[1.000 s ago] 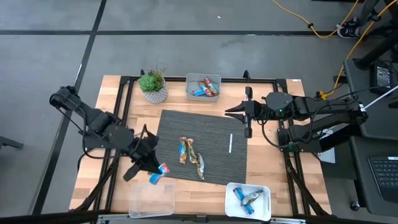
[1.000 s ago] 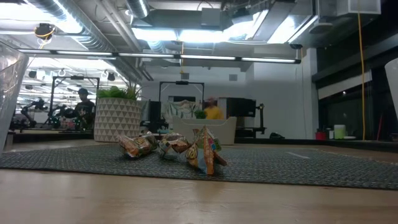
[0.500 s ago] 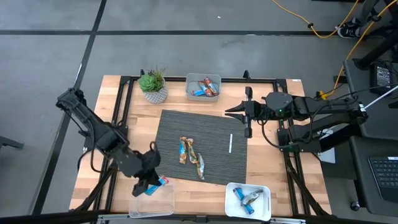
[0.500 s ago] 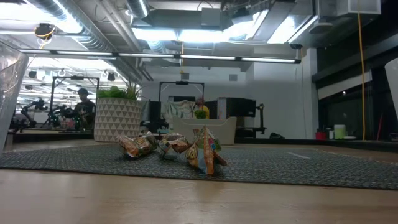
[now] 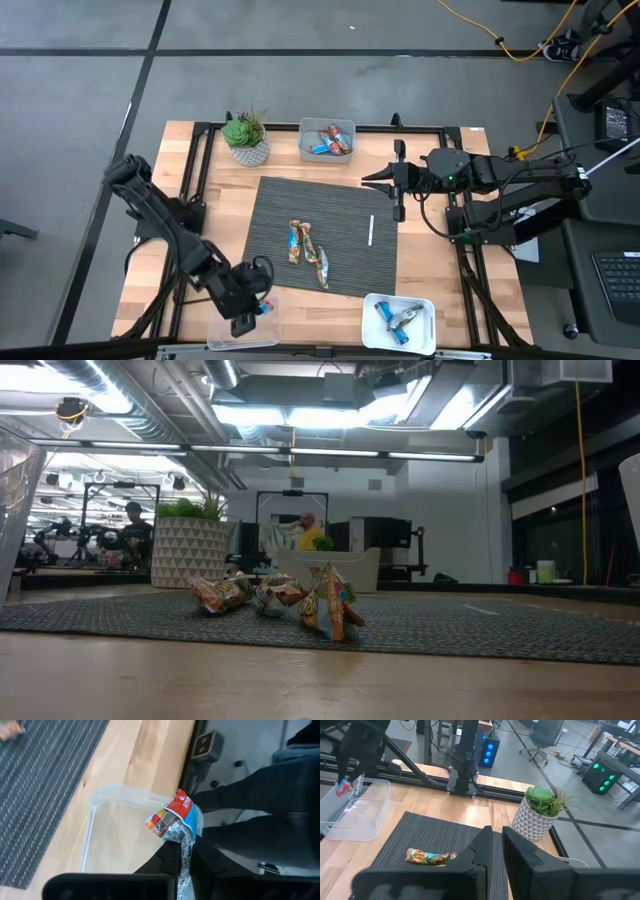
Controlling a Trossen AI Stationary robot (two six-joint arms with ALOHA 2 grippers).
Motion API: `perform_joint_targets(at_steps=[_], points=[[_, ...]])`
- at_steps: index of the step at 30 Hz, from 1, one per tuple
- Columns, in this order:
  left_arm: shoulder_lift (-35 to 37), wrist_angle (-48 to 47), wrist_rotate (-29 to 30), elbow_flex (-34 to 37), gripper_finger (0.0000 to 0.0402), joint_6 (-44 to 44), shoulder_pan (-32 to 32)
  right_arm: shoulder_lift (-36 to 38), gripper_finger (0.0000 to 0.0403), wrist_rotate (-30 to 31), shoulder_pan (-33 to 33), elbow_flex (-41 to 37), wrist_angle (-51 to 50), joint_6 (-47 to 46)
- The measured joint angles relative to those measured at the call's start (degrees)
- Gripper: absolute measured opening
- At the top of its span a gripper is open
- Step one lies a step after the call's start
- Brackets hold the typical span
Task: Pick and place Granola Bars by type
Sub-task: Put the red granola bar into the gray bin
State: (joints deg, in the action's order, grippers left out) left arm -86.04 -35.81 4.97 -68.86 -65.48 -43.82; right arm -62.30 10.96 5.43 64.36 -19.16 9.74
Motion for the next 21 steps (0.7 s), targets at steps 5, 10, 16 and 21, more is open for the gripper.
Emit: perform_joint_targets(at_steps=[5, 10, 16, 21], points=[[-4.0, 0.0, -0.3, 0.0, 0.0017, -2.3, -1.2, 0.0, 0.0046, 0.0, 0.0, 0.0, 0.0, 0.0], [-7.4, -0.1, -2.5, 0.0, 0.0017, -4.1, -1.6, 0.0, 0.0046, 0.0, 0.0, 0.0, 0.0, 0.0], [-10.9, -0.1, -5.4, 0.0, 0.0023, -6.0, -2.5, 0.0, 0.0046, 0.0, 0.0, 0.0, 0.0, 0.0], [-12.5, -0.3, -6.2, 0.0, 0.0047, -6.8, -2.7, 0.0, 0.0046, 0.0, 0.0, 0.0, 0.0, 0.0]])
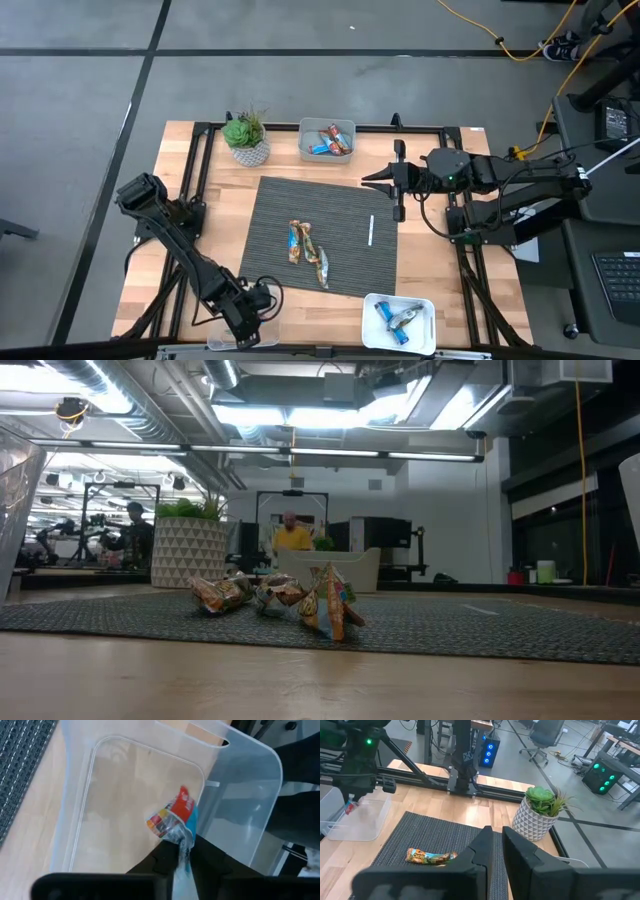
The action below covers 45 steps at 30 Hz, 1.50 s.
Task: Pick and place Granola Bars by type
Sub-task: Put the red granola bar into the gray bin
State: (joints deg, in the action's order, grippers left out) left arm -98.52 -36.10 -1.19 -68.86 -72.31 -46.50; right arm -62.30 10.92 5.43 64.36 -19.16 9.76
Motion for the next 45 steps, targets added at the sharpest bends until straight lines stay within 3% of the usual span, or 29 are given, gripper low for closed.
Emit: perform_joint_targets(at_steps=[6, 13, 23, 29, 32, 38, 45], points=[[0.0, -0.9, -0.2, 0.0, 0.0099, 0.0, 0.0, 0.0, 0.0046, 0.0, 0.0, 0.0, 0.0, 0.1], [0.1, -1.9, -5.8, 0.0, 0.0154, -0.2, 0.2, 0.0, 0.0046, 0.0, 0.0, 0.0, 0.0, 1.3], [2.2, -2.0, -11.3, 0.0, 0.0172, -0.6, 2.8, -0.6, 0.0046, 0.0, 0.0, 0.0, 0.1, 2.5], [7.6, -3.1, -9.0, 0.0, 0.0162, -0.4, 6.0, -1.7, 0.0046, 0.0, 0.0, 0.0, -0.1, 2.5], [10.7, -3.1, -4.9, 0.0, 0.0157, 0.2, 7.6, -2.5, 0.0046, 0.0, 0.0, 0.0, -0.1, 2.5], [16.3, 0.4, 2.9, 0.0, 0.0153, 8.4, 9.9, -4.0, 0.0046, 0.0, 0.0, 0.0, 0.0, 2.5], [19.2, 1.4, 7.4, 0.0, 0.0154, 17.0, 15.7, -4.9, 0.0046, 0.0, 0.0, 0.0, 0.0, 2.5]])
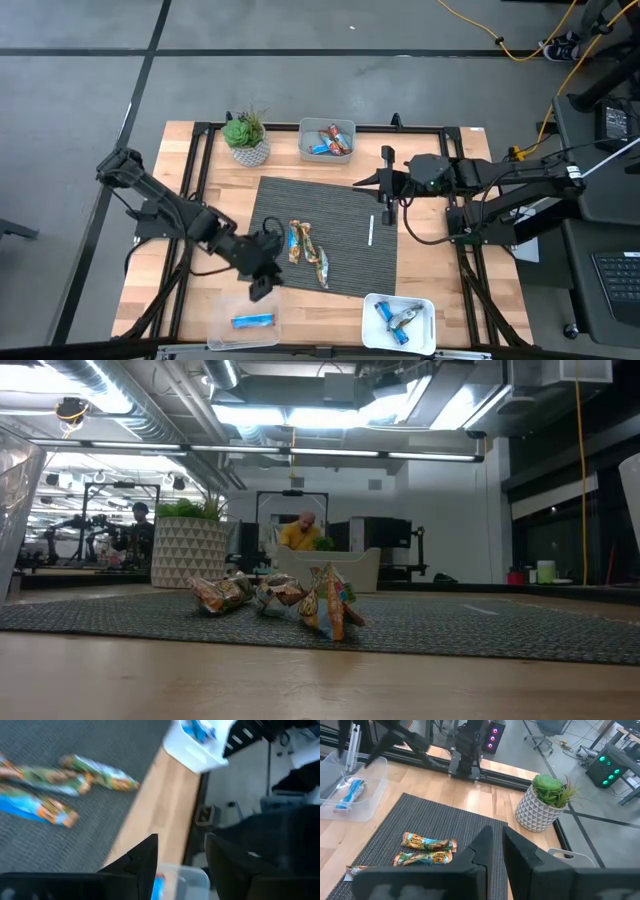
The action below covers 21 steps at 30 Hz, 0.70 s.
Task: Pick and place Granola Bars by type
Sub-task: Put the red granola bar into the gray bin
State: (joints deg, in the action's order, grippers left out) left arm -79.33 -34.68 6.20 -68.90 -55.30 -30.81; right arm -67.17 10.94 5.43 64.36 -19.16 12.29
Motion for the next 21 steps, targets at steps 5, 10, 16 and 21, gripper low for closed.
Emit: perform_joint_targets(at_steps=[5, 10, 16, 21], points=[[0.0, -0.1, 0.3, 0.0, 0.0150, 4.5, 5.9, -0.1, 0.0046, 0.0, 0.0, 0.0, 0.0, 0.1], [0.0, -0.5, 2.9, 0.0, 0.0150, 9.5, 10.7, -0.1, 0.0046, 0.0, 0.0, 0.0, 0.0, 0.1], [-0.9, -4.7, 11.1, 0.1, 0.0150, 8.4, 15.5, -0.1, 0.0046, 0.0, 0.0, 0.0, 0.0, 0.2], [-4.0, -7.6, 7.9, 0.1, 0.0150, 7.1, 20.4, -0.1, 0.0046, 0.0, 0.0, 0.0, -0.8, 0.6]])
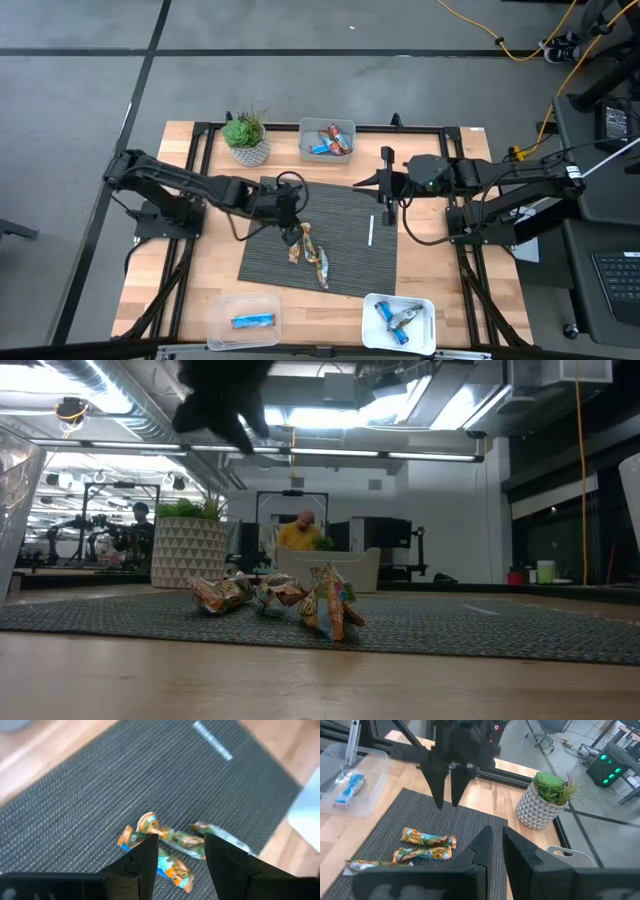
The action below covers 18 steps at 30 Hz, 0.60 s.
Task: Pick and place Granola Bars by type
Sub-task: Put the red granola bar into the gray bin
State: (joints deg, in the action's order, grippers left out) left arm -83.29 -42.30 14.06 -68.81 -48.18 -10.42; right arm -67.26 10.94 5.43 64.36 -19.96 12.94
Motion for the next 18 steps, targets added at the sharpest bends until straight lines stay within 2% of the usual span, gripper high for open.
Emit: perform_joint_targets(at_steps=[11, 18], points=[[-10.8, -4.6, -4.8, 0.0, 0.0153, -3.7, 3.3, 0.0, 0.0046, 0.0, 0.0, 0.0, -4.1, 1.3], [-16.7, -4.2, -8.9, 0.0, 0.0200, -3.2, 3.4, 0.0, 0.0046, 0.0, 0.0, 0.0, -5.4, 1.2]])
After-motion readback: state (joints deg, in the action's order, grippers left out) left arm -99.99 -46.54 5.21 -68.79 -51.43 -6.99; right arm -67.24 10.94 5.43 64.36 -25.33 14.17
